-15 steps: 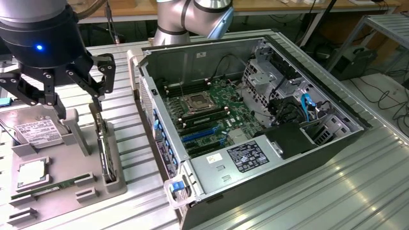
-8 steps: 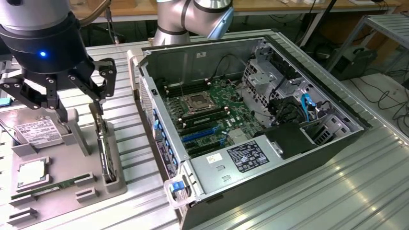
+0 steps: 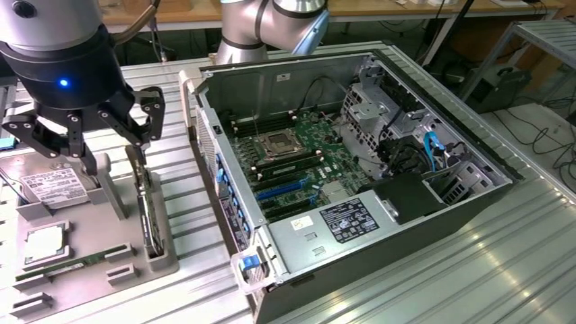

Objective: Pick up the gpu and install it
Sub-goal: 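Pick up the gpu and move the gpu toward the slot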

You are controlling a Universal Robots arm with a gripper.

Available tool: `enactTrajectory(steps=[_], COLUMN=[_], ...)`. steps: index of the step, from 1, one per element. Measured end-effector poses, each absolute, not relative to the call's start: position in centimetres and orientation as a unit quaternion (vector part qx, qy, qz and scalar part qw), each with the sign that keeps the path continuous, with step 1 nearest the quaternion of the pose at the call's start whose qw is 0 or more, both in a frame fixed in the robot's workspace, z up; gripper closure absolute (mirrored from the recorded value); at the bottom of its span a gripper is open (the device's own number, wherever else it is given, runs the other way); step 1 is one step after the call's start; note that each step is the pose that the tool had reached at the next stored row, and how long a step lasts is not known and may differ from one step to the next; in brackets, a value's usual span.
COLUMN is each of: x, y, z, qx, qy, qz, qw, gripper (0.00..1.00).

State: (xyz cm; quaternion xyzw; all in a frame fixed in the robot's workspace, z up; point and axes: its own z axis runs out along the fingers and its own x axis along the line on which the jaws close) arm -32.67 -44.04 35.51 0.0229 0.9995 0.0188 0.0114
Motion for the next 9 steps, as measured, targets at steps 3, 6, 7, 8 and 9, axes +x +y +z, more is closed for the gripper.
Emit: enactTrajectory(steps=[3,6,7,8,9], x=[-32.67,-32.67,-32.67,-32.67,-32.67], y=[-44.04,-44.04,-44.04,-44.04,-44.03], z=[35.24,35.02,34.96,34.91,34.85], qx=[0.023,0.023,0.023,0.023,0.023], qy=[0.999,0.999,0.999,0.999,0.999], qz=[0.019,0.019,0.019,0.019,0.019], qw=[0.011,0.011,0.011,0.011,0.011], gripper=[0.4,0.4,0.4,0.4,0.4])
